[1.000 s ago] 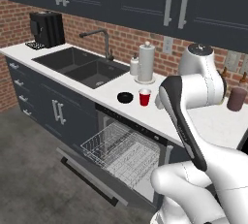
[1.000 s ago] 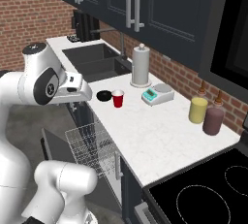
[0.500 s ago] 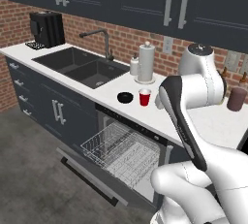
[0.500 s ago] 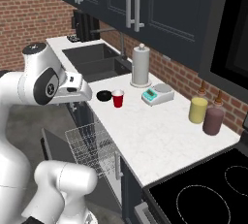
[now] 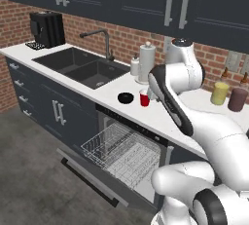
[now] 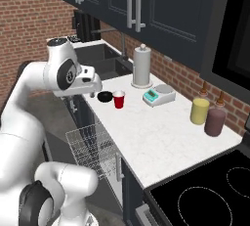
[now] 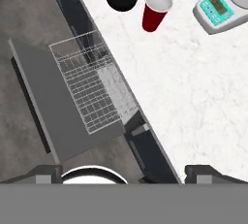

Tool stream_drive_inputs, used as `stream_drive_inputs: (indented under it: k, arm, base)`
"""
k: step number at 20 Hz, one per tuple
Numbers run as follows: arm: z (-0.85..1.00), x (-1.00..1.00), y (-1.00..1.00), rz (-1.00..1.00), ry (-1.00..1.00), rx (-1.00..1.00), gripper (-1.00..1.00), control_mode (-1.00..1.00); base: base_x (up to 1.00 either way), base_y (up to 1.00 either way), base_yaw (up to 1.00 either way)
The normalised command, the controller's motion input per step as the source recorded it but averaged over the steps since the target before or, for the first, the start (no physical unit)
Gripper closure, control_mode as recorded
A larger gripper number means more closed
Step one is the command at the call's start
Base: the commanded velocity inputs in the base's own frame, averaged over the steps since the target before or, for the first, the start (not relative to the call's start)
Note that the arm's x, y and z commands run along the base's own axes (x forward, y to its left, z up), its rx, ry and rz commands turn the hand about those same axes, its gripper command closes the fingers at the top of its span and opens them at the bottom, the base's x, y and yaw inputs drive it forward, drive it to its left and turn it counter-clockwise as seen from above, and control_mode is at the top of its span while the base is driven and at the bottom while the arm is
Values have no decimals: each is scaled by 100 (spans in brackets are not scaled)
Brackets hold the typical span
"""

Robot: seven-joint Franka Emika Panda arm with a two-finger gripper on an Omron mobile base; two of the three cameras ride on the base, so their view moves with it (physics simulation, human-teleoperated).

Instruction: Pick up the cup and bowl from the counter, place them in the dishwasher, and close the dishwasher door.

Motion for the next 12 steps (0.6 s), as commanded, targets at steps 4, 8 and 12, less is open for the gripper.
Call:
stream_drive_inputs:
  k: [4,8,12]
  arm:
    - [-50,100,-4,13,3,-11,-100,-100]
    - [-77,95,-4,20,4,-23,-100,-100]
    - [-84,84,-8,21,1,-26,-100,-100]
  base:
    - [0,0,0]
    - [0,0,0]
    - [0,0,0]
